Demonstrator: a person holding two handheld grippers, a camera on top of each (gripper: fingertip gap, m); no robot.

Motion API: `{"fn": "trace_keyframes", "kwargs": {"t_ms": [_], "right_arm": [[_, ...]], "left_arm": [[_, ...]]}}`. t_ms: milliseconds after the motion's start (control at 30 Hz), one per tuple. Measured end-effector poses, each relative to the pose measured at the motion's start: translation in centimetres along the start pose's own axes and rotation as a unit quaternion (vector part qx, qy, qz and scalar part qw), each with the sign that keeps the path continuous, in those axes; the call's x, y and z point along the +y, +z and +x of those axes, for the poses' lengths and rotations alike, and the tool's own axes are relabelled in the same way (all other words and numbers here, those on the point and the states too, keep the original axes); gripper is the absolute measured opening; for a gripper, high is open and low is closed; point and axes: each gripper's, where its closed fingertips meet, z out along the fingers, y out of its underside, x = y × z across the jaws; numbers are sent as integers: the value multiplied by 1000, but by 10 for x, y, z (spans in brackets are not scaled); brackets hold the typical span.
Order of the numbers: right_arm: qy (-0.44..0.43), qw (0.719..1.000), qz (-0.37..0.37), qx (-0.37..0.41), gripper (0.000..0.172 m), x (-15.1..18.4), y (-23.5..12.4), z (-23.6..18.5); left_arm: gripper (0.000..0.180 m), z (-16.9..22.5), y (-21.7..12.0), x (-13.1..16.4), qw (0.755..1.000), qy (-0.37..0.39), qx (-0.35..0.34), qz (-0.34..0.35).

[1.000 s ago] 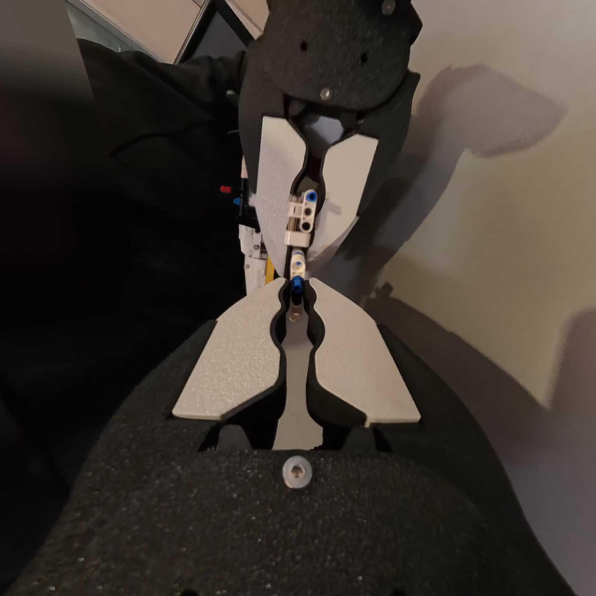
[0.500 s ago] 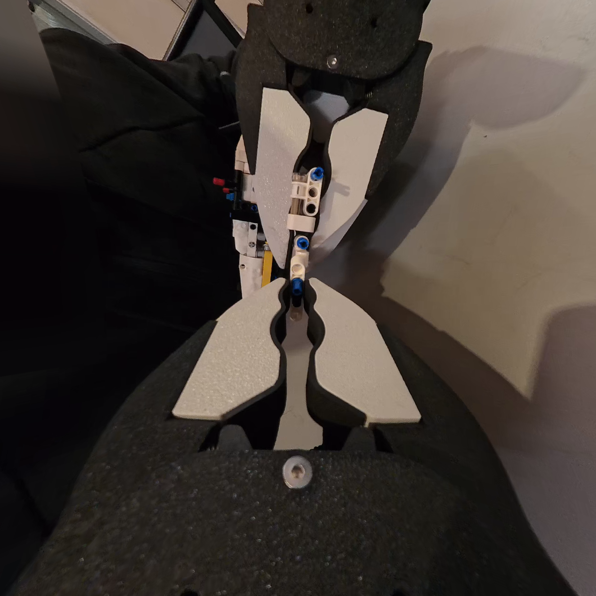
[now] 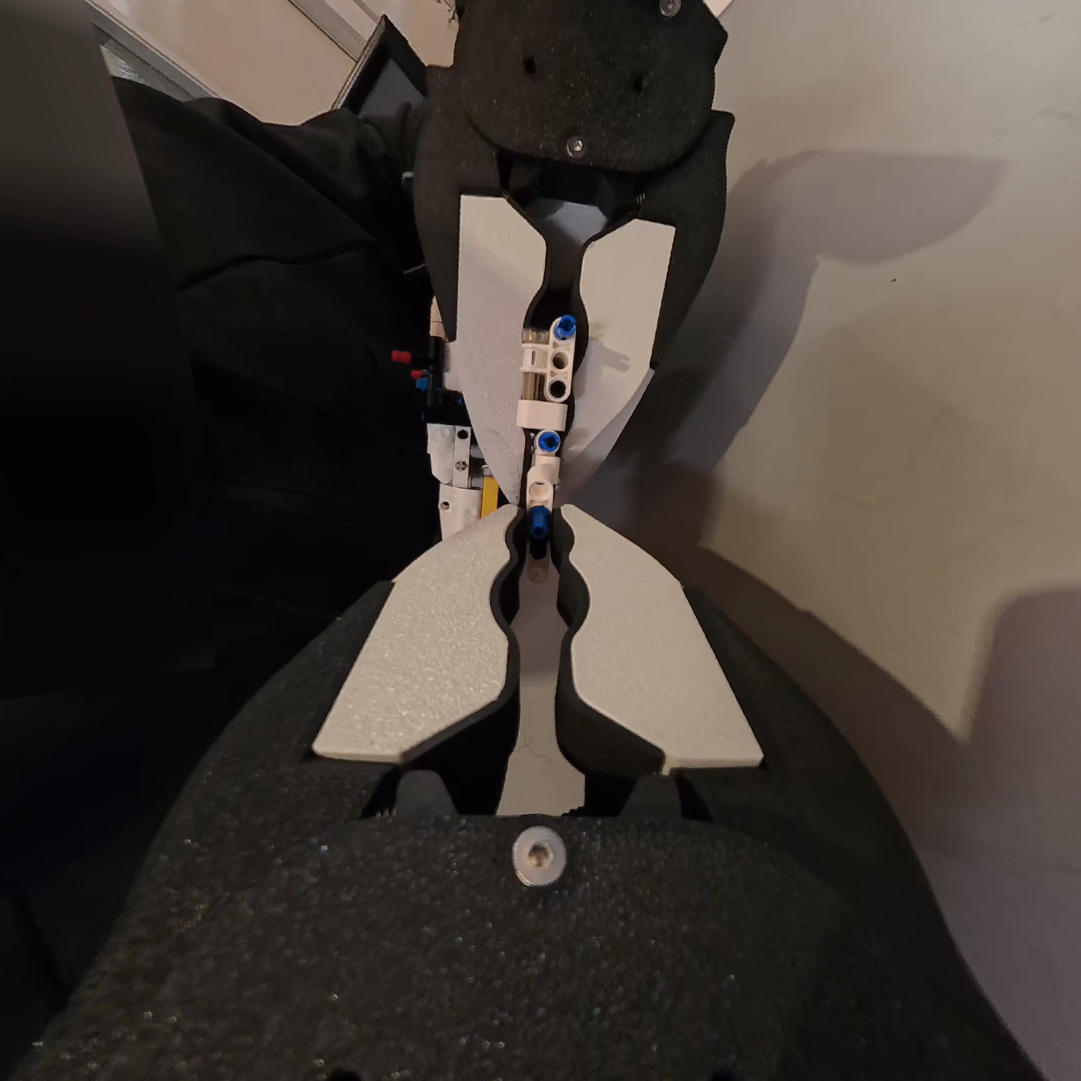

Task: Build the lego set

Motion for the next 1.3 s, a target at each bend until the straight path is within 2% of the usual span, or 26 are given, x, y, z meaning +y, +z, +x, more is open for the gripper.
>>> {"fn": "trace_keyframes", "kwargs": {"t_ms": [500, 667, 867, 1100, 1300], "right_arm": [[-1, 1000, -20, -13, 7, 10, -9, -2], [-9, 1000, -11, -15, 7, -4, -29, -4], [-10, 998, -32, -49, 7, -16, -33, -4], [-6, 998, -40, -52, 7, -14, -31, 2], [-6, 998, -42, -53, 7, 2, -30, -2]], "left_arm": [[8, 1, 10, -3, 999, -11, 34, -12], [8, 3, 17, -5, 999, -15, 40, -33], [8, 5, 31, -9, 997, -14, 43, -60], [7, 0, 31, -10, 997, -25, 57, -36], [7, 0, 25, -8, 997, -31, 68, -14]]}}
